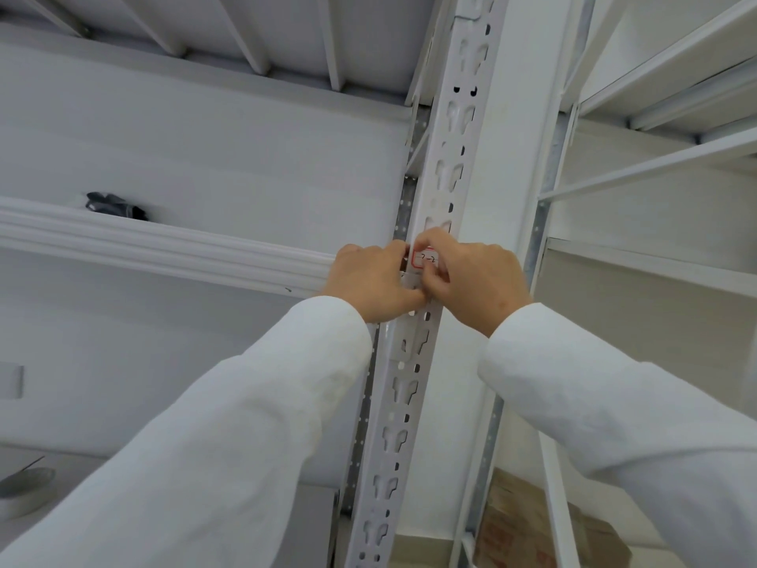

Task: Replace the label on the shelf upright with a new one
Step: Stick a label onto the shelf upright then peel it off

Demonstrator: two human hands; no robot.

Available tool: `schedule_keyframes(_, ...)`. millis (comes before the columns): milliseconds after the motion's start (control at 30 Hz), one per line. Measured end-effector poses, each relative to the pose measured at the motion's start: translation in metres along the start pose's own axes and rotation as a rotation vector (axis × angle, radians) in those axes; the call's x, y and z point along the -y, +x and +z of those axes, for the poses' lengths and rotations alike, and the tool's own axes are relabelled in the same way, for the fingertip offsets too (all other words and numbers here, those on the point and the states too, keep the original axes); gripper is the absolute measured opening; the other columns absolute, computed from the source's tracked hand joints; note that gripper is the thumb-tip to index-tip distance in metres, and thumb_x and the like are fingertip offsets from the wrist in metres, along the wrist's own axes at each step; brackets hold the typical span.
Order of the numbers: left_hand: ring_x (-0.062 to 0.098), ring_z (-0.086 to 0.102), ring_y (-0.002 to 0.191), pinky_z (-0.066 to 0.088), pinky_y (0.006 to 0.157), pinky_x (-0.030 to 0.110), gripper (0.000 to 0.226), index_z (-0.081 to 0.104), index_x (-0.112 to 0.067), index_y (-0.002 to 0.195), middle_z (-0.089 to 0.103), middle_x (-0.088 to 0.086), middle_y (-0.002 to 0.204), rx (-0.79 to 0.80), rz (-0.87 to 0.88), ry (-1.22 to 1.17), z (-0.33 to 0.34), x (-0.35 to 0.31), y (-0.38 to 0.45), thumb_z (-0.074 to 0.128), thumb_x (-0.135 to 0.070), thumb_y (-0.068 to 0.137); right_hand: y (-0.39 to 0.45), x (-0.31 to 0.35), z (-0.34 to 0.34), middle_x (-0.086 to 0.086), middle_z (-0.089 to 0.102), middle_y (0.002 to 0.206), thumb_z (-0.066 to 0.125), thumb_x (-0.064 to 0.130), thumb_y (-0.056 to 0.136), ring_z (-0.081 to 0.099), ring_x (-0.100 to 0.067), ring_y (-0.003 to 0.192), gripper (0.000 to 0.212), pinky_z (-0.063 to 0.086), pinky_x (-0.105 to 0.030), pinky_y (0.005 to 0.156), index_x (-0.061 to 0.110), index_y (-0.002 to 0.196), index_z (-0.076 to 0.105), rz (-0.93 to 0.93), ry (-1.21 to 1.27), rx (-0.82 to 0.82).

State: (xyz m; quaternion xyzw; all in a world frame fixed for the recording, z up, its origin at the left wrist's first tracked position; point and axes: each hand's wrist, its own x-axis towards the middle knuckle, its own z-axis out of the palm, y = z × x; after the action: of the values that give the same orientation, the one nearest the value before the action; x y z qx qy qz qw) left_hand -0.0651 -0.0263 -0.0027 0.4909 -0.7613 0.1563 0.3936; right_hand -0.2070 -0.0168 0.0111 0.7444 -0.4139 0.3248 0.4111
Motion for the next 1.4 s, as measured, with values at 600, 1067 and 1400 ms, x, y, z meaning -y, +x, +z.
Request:
schedule_keyframes(600, 0.022, 0.053, 0.081, 0.027, 0.078, 0.029, 0.036, 0.046, -0.02, 0.103, 0.064, -0.002, 0.088, 0.039, 0.003, 0.012, -0.001, -0.001, 0.0, 0.057, -0.044, 0.078, 0.003, 0.001, -0.008, -0.005, 0.063, 0.074, 0.04, 0.02, 0.087, 0.047, -0.03, 0.059, 0.023, 0.04, -0.033, 0.058, 0.017, 0.109, 0.047, -0.047, -0.038, 0.163)
schedule_keyframes(1067, 0.022, 0.053, 0.08, 0.029, 0.079, 0.03, 0.034, 0.036, -0.022, 0.095, 0.061, -0.001, 0.085, 0.056, -0.005, -0.007, -0.002, -0.001, 0.0, 0.059, -0.039, 0.076, 0.005, 0.007, 0.001, -0.005, 0.052, 0.062, 0.042, 0.026, 0.09, 0.043, -0.031, 0.054, 0.021, 0.031, -0.03, 0.054, 0.017, 0.108, 0.049, 0.026, 0.016, 0.043)
schedule_keyframes(1400, 0.022, 0.054, 0.08, 0.03, 0.08, 0.03, 0.034, 0.042, -0.021, 0.096, 0.065, -0.001, 0.087, 0.024, 0.008, 0.016, 0.001, 0.001, 0.001, 0.057, -0.046, 0.078, -0.005, -0.004, 0.001, 0.002, 0.064, 0.07, 0.048, 0.032, 0.091, 0.06, -0.031, 0.066, 0.022, 0.049, -0.035, 0.061, 0.024, 0.111, 0.052, 0.056, 0.171, 0.031)
